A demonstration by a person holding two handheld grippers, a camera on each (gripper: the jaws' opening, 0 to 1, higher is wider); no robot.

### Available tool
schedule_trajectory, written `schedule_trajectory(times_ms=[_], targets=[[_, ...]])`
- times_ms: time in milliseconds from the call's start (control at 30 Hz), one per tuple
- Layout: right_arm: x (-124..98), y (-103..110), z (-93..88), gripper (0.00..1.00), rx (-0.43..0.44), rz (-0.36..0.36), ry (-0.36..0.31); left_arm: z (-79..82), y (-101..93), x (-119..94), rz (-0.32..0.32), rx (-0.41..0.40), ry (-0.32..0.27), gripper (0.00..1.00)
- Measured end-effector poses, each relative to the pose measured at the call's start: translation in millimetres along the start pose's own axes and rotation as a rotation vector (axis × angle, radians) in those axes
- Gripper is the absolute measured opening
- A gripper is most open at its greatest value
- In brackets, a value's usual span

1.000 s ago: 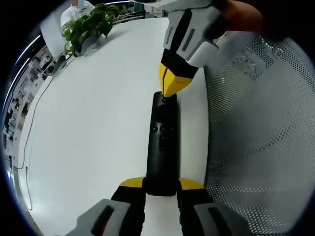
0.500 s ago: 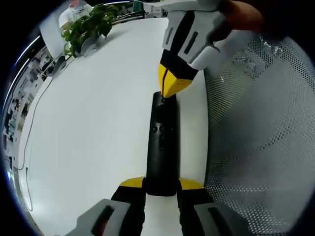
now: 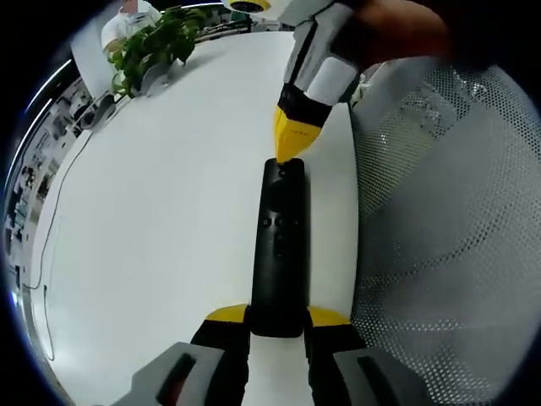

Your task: Press the specified remote control buttons in sequence, fully releasing each button before pressing the next.

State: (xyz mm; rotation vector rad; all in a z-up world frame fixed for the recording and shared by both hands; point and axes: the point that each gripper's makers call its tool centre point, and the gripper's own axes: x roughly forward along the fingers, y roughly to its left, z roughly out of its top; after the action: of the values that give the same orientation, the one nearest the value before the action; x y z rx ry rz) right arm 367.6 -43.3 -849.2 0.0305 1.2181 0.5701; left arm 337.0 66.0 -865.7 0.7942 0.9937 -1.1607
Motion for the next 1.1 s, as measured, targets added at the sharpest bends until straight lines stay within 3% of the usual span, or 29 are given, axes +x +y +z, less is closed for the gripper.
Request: schedule_trajectory(times_ms=[167, 367, 1100], targets=[[1.0, 2.2, -0.5, 0.00, 0.022, 0.015, 0.000, 0.2, 0.1, 0.1, -0.001, 0.002, 0.002, 0.25], [2.1, 12.6, 1.9, 0.00, -0.016, 0.040, -0.012, 0.3, 0.2, 0.2, -0.001, 0.002, 0.002, 0.25], [8.9, 16.6, -3.5, 0.00, -0.110, 0.021, 0.018, 0.4, 0.0, 0.1, -0.002, 0.003, 0.006, 0.25]])
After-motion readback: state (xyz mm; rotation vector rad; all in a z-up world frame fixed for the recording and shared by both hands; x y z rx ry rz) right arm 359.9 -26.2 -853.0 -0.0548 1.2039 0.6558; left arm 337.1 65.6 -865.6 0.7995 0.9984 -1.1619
